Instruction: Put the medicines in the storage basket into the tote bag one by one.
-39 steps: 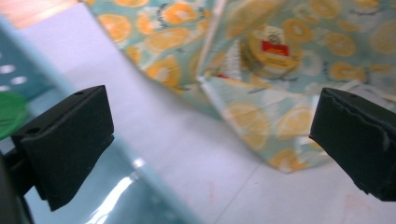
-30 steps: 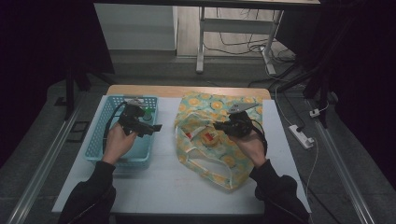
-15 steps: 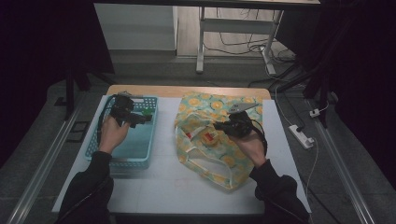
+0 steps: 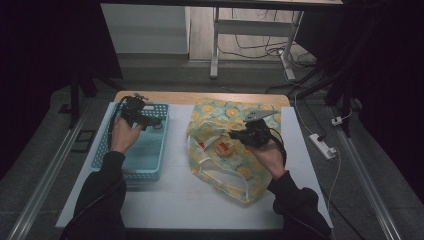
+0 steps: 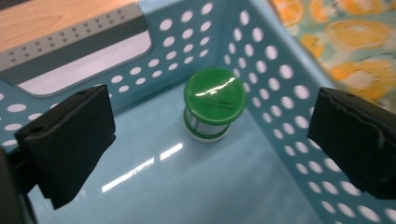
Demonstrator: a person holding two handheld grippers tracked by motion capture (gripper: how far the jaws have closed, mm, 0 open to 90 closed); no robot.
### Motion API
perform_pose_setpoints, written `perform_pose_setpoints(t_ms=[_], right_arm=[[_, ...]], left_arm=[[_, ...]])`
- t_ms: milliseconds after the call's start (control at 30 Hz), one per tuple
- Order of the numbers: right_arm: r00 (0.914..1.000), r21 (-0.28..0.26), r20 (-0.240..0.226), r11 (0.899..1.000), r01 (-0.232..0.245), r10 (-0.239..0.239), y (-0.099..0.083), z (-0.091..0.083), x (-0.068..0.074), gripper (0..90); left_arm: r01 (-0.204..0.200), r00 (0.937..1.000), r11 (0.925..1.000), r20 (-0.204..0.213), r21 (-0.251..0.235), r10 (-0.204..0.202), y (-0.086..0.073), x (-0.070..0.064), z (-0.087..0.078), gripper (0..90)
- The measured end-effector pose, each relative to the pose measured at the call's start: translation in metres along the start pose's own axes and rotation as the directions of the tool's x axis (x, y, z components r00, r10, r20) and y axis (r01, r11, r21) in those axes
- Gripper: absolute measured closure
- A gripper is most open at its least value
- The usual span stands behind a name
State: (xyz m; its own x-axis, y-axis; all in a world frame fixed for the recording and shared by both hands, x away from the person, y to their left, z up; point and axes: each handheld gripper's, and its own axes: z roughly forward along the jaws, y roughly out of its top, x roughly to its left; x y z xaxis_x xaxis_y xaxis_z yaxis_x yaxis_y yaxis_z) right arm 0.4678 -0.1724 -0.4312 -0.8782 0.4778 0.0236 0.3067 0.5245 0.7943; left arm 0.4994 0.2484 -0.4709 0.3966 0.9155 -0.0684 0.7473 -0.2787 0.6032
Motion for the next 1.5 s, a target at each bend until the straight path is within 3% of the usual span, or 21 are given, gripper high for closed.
perform_pose_setpoints(t_ms=[67, 267, 467, 600, 700, 1000, 1200, 1500], right_arm=[[1.0, 0.0, 0.0, 1.0, 0.0, 0.0, 0.0, 0.0, 0.0, 90.0], [1.0, 0.001, -0.001, 1.0, 0.001, -0.001, 0.0, 0.0, 0.0, 90.0], [1.0, -0.003, 0.001, 1.0, 0.001, -0.001, 0.0, -0.001, 0.0, 90.0], [1.0, -0.005, 0.002, 1.0, 0.001, -0.001, 0.0, -0.001, 0.0, 90.0], [1.0, -0.005, 0.003, 1.0, 0.001, -0.001, 0.0, -0.001, 0.0, 90.0], [1.0, -0.004, 0.002, 1.0, 0.005, -0.005, 0.0, 0.0, 0.001, 90.0], [1.0, -0.004, 0.001, 1.0, 0.005, -0.005, 0.0, -0.001, 0.001, 90.0], [1.0, -0.009, 0.003, 1.0, 0.006, -0.006, 0.001, -0.002, 0.001, 90.0]], left_arm=[[-0.001, 0.9998, 0.9999, -0.021, 0.012, 0.001, 0.002, 0.001, 0.004, 1.9], [0.002, 0.9994, 0.9992, -0.034, 0.039, 0.0, 0.007, 0.003, 0.016, 2.5], [-0.004, 1.0, 0.9981, -0.008, 0.061, 0.005, 0.011, 0.002, 0.026, 3.2], [-0.009, 0.9995, 0.9956, -0.028, 0.093, 0.011, 0.011, 0.001, 0.035, 5.8], [-0.012, 0.9997, 0.9951, -0.02, 0.098, 0.014, 0.012, 0.002, 0.037, 12.5], [-0.029, 0.9994, 0.9901, 0.025, 0.137, 0.026, 0.014, -0.003, 0.041, 51.2], [-0.01, 0.9999, 0.9872, 0.008, 0.159, 0.008, 0.015, -0.004, 0.037, 52.2], [-0.003, 1.0, 0.9927, 0.006, 0.121, 0.002, 0.015, -0.006, 0.02, 52.3]])
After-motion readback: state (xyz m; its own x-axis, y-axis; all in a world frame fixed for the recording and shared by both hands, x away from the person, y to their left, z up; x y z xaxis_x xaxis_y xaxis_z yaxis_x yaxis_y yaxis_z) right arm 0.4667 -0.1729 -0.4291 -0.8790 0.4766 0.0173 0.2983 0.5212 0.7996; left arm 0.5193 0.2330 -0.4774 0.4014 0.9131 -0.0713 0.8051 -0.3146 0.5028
